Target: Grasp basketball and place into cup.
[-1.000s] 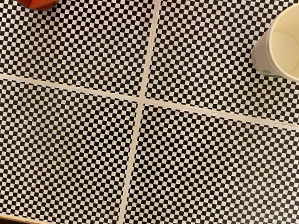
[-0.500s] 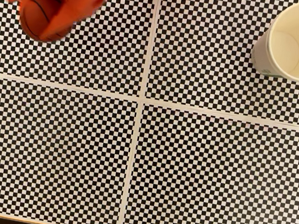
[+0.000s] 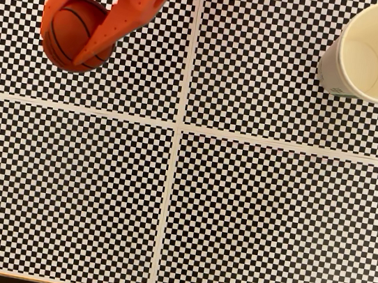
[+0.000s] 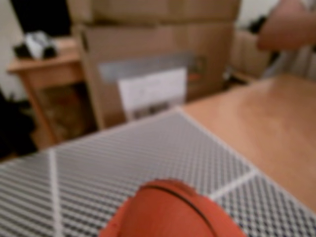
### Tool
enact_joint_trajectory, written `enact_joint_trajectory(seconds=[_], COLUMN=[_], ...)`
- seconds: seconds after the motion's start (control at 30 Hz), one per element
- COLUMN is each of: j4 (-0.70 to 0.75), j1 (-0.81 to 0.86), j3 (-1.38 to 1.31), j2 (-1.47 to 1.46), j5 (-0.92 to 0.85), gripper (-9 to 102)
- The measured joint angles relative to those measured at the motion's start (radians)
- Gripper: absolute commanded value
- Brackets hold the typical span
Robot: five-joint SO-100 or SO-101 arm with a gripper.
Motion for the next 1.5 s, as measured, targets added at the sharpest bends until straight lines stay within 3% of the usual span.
enact_joint_trajectory(seconds=[0.57,1.0,1.5], j4=[0.238,0.285,0.477], j1=[-0.219,-0.494,-0.595], j3=[-0.245,-0.333,-0.588], j2=[-0.077,-0.153,-0.238], j5=[0.009,0.072,0.064], gripper=[0,0,0])
